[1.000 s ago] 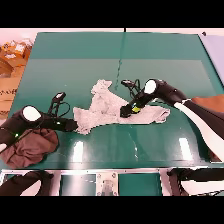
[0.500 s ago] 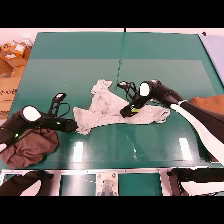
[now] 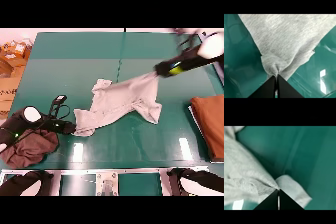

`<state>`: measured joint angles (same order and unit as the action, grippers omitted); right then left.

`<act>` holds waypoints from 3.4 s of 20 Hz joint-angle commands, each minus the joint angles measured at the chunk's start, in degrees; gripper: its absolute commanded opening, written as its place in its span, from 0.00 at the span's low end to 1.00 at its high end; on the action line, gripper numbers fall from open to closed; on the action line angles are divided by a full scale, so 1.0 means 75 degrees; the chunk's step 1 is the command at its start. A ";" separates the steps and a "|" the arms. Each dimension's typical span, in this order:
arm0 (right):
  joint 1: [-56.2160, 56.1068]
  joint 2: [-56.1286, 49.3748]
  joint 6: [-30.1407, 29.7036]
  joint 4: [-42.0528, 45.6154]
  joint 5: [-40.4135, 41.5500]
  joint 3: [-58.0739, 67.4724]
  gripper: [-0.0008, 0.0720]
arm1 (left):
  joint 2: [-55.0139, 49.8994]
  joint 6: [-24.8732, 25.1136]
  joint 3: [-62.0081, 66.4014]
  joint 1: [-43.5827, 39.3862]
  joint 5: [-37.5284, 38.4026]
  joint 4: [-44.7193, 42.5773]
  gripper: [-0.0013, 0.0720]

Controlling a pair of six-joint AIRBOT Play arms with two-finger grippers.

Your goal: Fold the shirts.

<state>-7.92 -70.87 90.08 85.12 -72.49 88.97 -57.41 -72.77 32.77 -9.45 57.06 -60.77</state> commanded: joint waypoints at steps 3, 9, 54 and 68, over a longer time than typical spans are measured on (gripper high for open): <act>0.1813 -0.0152 0.0102 0.0105 0.0734 0.0498 0.02 | -0.0003 -0.0175 -0.0006 0.0000 0.0058 -0.0096 0.05; 0.2410 -0.2416 0.0105 -0.1603 0.1711 0.0501 0.13 | -0.0003 -0.0323 -0.0006 0.0000 -0.0099 0.0000 0.05; 0.4229 0.1612 -0.1338 -0.5904 0.0085 -0.1542 0.02 | 0.0568 -0.0688 0.6341 0.0000 0.1218 -0.2177 0.04; 0.5595 0.4503 -0.0606 -0.5931 0.0801 0.1227 0.02 | 0.0656 0.0175 1.1473 0.0000 0.1687 -0.1102 0.05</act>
<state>33.76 -38.11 84.90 40.73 -67.18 98.76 -52.36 -72.55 119.90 -9.45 69.63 -69.19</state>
